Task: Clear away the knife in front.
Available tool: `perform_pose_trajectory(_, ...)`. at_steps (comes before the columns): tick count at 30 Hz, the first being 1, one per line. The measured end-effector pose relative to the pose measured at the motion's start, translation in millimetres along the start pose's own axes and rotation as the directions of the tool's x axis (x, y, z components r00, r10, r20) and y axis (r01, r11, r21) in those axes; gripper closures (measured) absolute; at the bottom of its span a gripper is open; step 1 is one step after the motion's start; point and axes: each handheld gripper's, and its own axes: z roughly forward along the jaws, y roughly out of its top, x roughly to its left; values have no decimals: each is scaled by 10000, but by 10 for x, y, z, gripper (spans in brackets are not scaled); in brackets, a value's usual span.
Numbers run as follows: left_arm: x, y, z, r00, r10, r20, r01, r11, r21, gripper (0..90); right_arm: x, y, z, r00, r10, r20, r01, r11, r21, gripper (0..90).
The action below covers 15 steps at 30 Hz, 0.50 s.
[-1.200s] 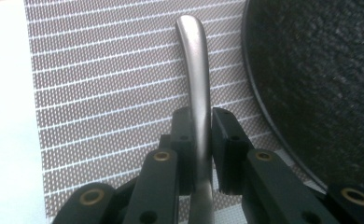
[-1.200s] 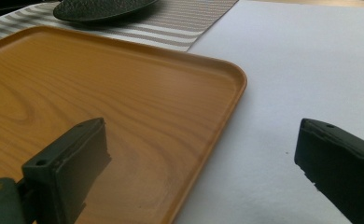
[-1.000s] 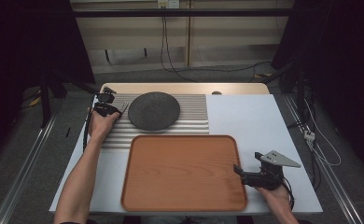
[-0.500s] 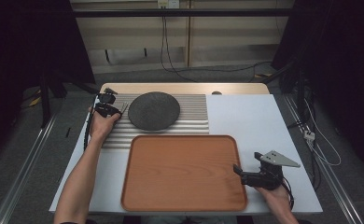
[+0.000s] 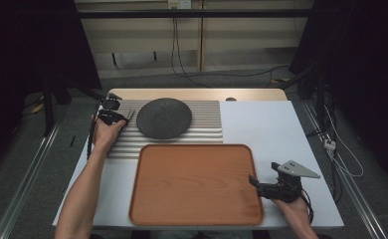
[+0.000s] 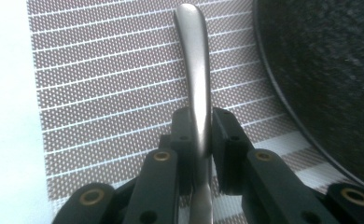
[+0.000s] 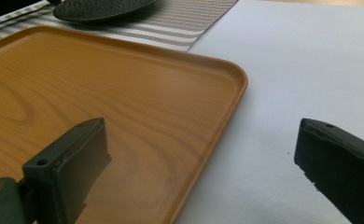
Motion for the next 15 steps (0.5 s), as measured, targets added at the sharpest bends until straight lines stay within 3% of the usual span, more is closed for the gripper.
perform_pose_trajectory(4, -25, -6, -118, 9998, 186, 9, -185, 9996, -212, 799, 4, 1, -3, 10000, -11, 24, 11, 10000, -6, 28)
perform_pose_trajectory(8, -67, -39, -203, 9991, 294, 289, -283, 9988, -388, 799, 9, 2, -2, 10000, -17, 8, 17, 10000, -5, 28)
perform_pose_trajectory(12, -144, -97, -254, 9958, 538, 743, -500, 9973, -530, 799, 11, 3, -4, 10000, -45, 14, 45, 10000, -10, 28)
perform_pose_trajectory(15, -224, -148, -298, 9930, 833, 839, -770, 9942, -757, 799, 9, 2, -5, 10000, -49, 20, 49, 10000, -6, 28)
